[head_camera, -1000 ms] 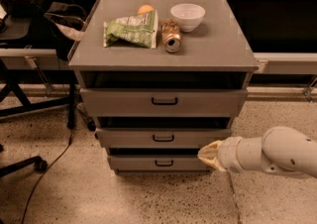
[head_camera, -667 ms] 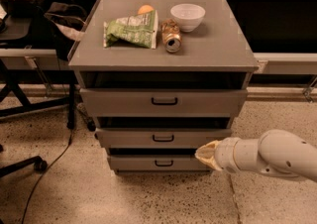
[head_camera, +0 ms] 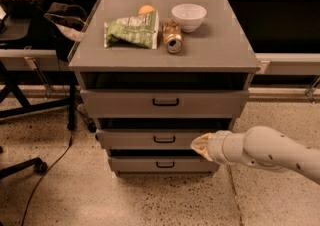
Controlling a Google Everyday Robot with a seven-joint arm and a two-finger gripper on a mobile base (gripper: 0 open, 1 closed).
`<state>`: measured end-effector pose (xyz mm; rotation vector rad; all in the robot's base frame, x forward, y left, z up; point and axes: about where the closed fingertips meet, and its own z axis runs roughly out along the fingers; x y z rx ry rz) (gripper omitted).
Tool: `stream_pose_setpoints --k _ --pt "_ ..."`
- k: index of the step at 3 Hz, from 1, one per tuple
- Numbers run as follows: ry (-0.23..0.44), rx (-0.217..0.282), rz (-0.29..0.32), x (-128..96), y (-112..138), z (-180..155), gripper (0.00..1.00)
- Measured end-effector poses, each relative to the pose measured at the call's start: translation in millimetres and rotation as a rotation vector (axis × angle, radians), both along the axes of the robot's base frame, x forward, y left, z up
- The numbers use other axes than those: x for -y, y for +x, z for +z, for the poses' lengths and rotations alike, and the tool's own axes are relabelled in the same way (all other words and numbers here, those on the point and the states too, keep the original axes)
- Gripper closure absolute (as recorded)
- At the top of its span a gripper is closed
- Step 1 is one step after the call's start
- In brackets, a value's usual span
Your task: Open middle drawer
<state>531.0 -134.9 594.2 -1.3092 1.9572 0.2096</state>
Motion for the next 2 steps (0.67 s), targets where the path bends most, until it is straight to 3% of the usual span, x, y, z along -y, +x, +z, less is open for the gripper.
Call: stream_pose_setpoints --k 2 --pt "-0.090 0.033 -0.029 -5 43 -17 1.00"
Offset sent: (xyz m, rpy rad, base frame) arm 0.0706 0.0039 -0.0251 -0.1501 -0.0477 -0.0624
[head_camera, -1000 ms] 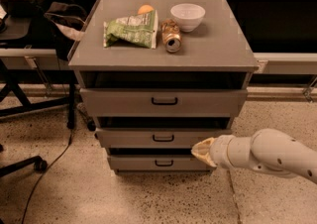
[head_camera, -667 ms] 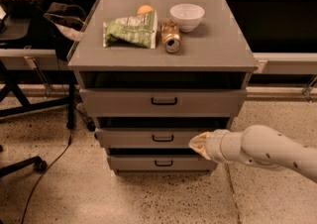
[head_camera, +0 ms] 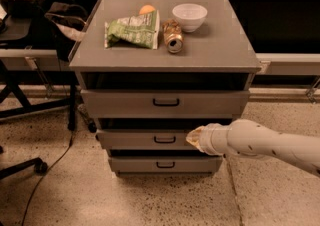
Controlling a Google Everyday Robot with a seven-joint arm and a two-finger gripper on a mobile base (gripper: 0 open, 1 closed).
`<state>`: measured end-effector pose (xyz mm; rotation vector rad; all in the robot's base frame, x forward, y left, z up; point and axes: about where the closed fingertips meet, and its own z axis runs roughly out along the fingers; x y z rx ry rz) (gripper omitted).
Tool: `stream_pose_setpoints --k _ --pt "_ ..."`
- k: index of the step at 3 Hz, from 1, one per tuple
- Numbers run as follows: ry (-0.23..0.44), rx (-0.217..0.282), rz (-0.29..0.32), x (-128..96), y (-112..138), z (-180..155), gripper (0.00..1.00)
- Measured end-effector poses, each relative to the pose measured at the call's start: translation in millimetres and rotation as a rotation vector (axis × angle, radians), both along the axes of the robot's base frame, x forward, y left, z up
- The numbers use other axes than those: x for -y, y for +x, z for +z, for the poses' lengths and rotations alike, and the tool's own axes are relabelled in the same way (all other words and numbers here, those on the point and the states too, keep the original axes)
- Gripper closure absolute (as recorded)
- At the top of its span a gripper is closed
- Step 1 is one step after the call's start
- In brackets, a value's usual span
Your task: Open middle drawer
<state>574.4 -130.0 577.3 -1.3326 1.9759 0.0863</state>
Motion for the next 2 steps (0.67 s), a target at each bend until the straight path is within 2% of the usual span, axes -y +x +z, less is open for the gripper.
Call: stream_pose_setpoints --k 2 --pt "0.003 0.000 -0.011 -4.9 2.7 -4.2 1.00"
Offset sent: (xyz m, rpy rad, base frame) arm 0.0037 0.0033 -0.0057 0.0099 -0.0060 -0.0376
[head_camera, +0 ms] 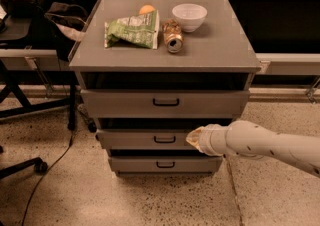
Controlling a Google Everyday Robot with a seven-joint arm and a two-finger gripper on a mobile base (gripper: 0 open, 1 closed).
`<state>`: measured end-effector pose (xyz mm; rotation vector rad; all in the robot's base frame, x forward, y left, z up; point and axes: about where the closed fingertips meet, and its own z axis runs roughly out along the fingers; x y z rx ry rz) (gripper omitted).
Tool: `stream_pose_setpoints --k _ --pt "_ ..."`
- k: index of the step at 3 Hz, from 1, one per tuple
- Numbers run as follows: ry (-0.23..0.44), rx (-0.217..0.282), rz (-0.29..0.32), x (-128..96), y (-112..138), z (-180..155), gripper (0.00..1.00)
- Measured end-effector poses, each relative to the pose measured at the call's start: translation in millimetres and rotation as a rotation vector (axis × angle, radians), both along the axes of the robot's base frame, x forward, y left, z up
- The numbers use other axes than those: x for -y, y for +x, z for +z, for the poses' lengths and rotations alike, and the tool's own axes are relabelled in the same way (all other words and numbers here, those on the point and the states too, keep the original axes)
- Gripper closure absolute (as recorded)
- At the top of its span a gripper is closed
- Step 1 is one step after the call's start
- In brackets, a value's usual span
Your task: Open middle drawer
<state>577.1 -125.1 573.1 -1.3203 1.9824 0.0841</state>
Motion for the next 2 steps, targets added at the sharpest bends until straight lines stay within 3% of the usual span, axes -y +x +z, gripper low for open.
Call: stream_pose_setpoints --k 1,2 --pt "0.012 0.027 -0.063 3 3 -5 1.00" --pt "0.057 0.080 -0.185 17 9 -21 1.00"
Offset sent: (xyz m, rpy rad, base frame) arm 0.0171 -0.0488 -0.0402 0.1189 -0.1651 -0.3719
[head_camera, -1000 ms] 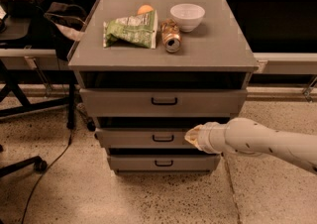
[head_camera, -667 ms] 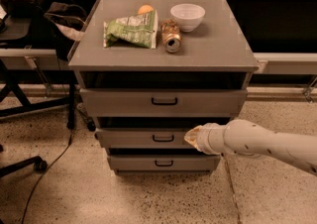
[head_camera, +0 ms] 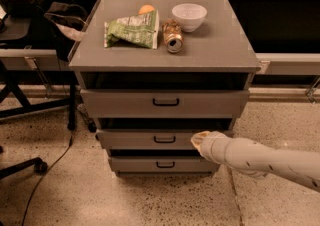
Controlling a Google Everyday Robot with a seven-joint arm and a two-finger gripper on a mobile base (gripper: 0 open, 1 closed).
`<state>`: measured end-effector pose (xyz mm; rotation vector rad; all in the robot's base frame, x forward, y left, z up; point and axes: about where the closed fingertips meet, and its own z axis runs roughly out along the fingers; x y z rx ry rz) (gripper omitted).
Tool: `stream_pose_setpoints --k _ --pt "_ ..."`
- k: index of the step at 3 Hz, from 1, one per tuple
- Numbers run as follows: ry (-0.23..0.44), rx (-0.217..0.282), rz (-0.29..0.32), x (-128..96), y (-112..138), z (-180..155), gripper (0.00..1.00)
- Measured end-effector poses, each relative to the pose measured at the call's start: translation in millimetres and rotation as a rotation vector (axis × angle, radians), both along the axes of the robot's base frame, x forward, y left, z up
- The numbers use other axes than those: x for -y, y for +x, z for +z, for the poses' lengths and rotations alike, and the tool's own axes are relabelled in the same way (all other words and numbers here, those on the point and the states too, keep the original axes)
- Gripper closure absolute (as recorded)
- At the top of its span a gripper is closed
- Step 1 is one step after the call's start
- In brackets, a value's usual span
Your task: Open middle drawer
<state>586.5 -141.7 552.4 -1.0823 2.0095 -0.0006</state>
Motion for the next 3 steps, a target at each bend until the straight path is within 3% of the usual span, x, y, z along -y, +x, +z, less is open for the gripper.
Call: stream_pose_setpoints --k 1,2,3 --pt "0.015 0.035 -0.095 14 10 -17 1.00" --pt "-0.019 0.068 -0.153 25 51 -27 1.00" --pt "-0.019 0.068 -0.153 25 51 -27 1.00"
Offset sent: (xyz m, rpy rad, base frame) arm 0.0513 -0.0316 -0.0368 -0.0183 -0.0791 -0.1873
